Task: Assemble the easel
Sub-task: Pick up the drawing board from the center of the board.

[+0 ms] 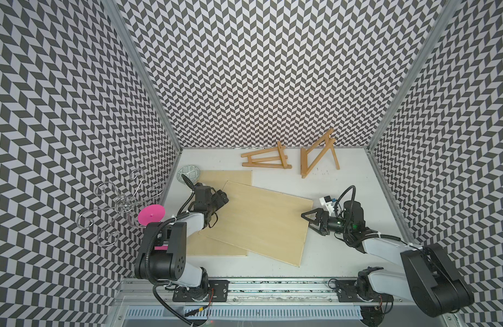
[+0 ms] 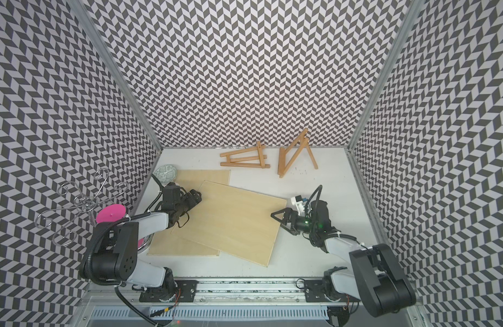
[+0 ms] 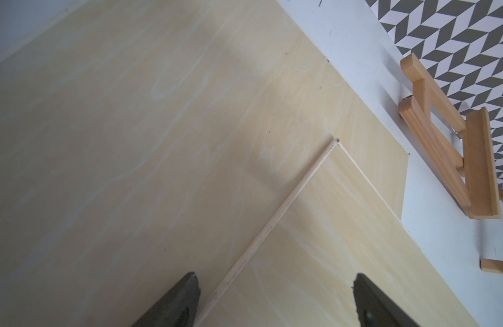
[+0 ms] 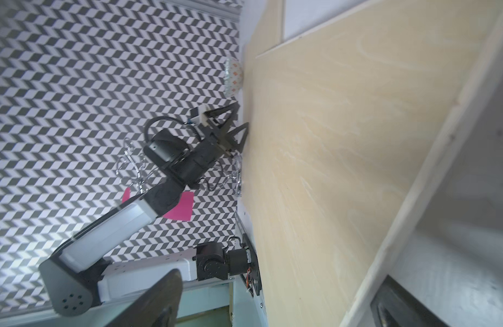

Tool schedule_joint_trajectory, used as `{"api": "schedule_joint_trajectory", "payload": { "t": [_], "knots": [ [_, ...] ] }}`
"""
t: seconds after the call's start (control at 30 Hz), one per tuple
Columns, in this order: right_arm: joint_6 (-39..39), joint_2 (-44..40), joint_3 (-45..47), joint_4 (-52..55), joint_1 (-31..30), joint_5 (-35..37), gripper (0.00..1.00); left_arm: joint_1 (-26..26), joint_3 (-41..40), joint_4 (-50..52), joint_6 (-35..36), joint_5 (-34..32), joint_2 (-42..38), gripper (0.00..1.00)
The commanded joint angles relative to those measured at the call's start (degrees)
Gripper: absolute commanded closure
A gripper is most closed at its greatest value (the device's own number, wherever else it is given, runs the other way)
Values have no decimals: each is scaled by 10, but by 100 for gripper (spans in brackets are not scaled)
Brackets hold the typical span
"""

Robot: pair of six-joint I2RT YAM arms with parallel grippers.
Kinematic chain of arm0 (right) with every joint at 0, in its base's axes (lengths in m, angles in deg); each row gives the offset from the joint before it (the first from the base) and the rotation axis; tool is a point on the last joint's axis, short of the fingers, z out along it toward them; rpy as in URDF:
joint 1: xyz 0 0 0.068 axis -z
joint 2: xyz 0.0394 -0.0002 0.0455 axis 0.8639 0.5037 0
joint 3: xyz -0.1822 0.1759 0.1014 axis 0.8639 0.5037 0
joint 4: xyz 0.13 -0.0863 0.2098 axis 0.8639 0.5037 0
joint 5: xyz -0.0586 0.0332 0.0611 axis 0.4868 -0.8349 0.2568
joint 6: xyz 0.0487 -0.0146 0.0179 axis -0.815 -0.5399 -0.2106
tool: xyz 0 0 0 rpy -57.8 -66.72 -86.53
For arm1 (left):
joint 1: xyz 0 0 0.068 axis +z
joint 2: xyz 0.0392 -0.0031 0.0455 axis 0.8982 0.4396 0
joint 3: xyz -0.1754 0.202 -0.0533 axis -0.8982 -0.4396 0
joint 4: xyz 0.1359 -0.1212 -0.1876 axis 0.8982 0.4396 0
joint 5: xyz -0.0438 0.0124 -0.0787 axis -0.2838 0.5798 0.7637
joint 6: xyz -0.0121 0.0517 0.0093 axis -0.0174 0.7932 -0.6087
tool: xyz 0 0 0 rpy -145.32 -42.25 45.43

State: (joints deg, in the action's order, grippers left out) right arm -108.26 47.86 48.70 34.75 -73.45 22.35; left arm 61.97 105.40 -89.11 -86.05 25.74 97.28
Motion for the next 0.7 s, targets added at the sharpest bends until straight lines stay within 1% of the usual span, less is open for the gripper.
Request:
{"api": "schedule_joint_trajectory", "payload": {
  "t": [0.0, 0.1, 0.17, 0.23, 0.3, 0.4, 0.47, 0.53, 0.57, 0.67],
  "knots": [
    [-9, -17, -26, -90, -8, -52, 1, -24, -33, 93, -25, 98, 14, 14],
    [-37, -12, -25, -133, -10, -67, 1, -29, -32, 93, -28, 109, 10, 14],
    [0, -27, -42, -71, -9, -55, 1, -29, -35, 96, -28, 109, 7, 14],
    [63, -42, -72, 36, -9, -21, 1, -30, -40, 96, -30, 99, 1, 14],
    [79, -44, -81, 52, -10, -19, 1, -31, -40, 96, -30, 100, -2, 14],
    [86, -45, -86, 49, -12, -12, 14, -37, -39, 92, -36, 110, -7, 14],
    [104, -46, -97, 66, -15, -5, 25, -46, -37, 93, -38, 107, -14, 14],
    [140, -49, -117, 110, -19, 15, 43, -56, -34, 96, -40, 102, -20, 14],
    [154, -52, -123, 126, -20, 22, 49, -58, -32, 101, -41, 100, -22, 14],
    [192, -58, -144, 174, -25, 39, 56, -61, -30, 102, -40, 94, -27, 14]
  ]
}}
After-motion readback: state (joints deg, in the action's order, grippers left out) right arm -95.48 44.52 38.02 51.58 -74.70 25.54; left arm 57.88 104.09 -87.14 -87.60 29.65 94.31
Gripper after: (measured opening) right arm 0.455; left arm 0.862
